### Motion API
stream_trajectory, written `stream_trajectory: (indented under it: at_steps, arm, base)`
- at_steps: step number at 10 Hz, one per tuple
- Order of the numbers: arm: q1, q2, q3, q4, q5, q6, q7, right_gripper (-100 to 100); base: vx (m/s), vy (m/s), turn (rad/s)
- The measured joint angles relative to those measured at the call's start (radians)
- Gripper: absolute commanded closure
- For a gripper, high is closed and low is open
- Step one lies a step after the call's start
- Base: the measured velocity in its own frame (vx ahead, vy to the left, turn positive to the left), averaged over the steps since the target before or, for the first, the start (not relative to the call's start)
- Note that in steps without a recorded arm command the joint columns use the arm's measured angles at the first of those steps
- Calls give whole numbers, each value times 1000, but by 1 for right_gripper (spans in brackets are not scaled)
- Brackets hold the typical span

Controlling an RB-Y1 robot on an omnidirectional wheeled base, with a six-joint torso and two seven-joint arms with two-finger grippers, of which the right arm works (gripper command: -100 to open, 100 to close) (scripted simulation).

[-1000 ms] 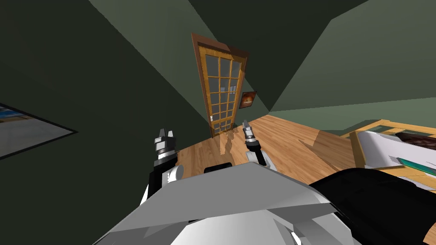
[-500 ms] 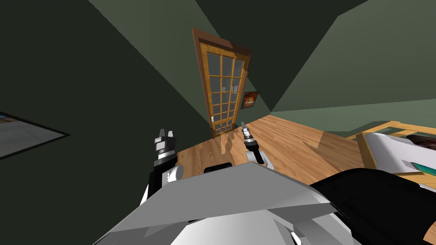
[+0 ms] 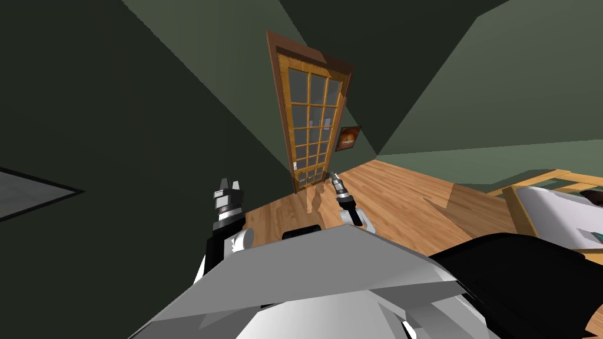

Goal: Pull the door open

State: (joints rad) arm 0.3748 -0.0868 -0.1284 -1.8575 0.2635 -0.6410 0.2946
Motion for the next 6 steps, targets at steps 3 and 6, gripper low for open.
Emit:
stream_trajectory:
  at_steps: [3,6]
  arm:
    - [-24,-6,-14,64,29,-12,51,-100]
    - [-50,-7,-24,122,51,-24,92,-100]
  base:
    - [109,38,12]
    - [61,20,9]
